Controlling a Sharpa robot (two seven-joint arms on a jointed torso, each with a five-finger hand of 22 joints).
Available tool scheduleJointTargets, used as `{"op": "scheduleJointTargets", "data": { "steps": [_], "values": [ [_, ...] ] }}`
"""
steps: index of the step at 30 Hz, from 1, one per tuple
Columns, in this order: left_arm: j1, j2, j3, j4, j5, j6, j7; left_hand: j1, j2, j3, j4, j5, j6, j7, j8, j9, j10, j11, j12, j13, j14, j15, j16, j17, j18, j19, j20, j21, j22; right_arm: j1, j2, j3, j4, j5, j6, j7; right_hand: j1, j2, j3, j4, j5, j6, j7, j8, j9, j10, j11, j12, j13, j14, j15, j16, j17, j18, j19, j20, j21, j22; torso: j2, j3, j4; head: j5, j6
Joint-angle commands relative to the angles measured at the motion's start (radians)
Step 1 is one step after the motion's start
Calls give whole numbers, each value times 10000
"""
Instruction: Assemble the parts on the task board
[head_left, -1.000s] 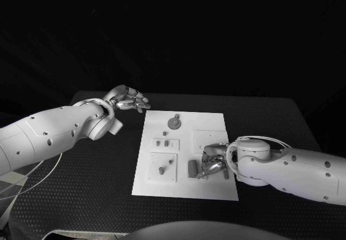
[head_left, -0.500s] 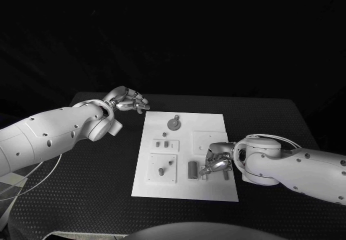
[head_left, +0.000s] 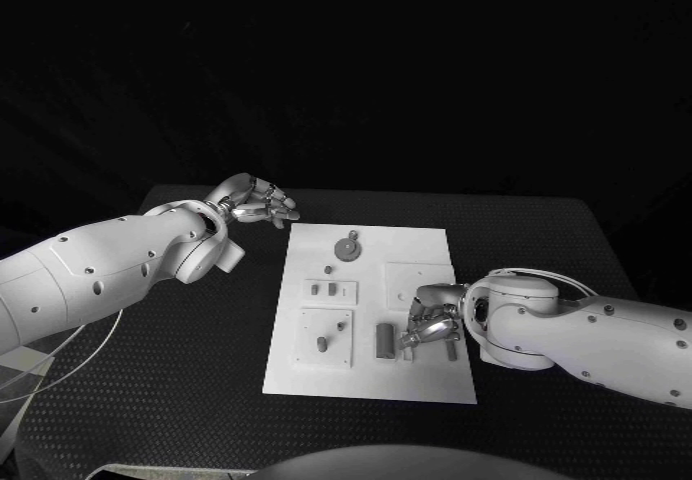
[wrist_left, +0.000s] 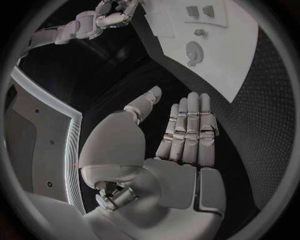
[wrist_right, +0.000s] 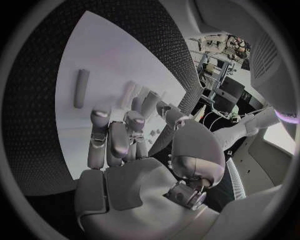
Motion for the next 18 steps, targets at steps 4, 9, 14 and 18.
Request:
{"op": "scheduleJointTargets", "data": {
  "steps": [4, 9, 14, 18],
  "values": [
    [13, 51, 5, 14, -22, 115, 45, -37, 28, 1, 40, -17, 91, -10, 34, 7, -80, -16, 50, 17, 26, 22, -61, 20, -121, -4, 15, 0, -9, -38, 374, -40, -202, -638, 92, 58, 76, 46, -21, 22, 32, -9, 37, -27, 14, 14, 17, 30, 12, -60, -28, 39, -6, 365, -28, -44, 32, 93, 0, 0, 15, -1, -21],
    [13, 49, 5, 15, -31, 118, 43, -40, 33, -1, 45, -18, 97, -11, 38, 8, -77, -17, 56, 21, 28, 23, -65, 27, -122, -3, 15, 0, -10, -109, 512, -115, -289, -876, 123, 3, 94, 73, -30, 8, 32, -8, 38, -25, 18, 13, 18, 31, 16, -69, -26, 36, -24, 365, -34, -43, 34, 95, 1, -3, 3, -5, -29],
    [13, 52, 5, 13, -39, 131, 40, -41, 37, -4, 47, -18, 107, -15, 44, 10, -66, -22, 67, 28, 31, 22, -70, 35, -122, -3, 15, 1, -10, -148, 627, -130, -350, -1002, 178, -31, 98, 92, -39, 1, 31, -8, 39, -24, 20, 12, 19, 31, 18, -64, -24, 39, -12, 365, -37, -41, 35, 97, 1, 0, 5, 6, -43],
    [13, 69, 5, 7, -40, 142, 41, -43, 40, -9, 51, -19, 119, -20, 52, 12, -55, -28, 80, 35, 34, 22, -77, 46, -121, -1, 15, 3, -11, -185, 777, -166, -435, -1097, 306, -94, 106, 125, -49, -9, 31, -9, 39, -24, 23, 11, 20, 31, 21, -65, -23, 40, -12, 365, -41, -40, 37, 99, 2, 3, 5, -2, -40]
  ]
}}
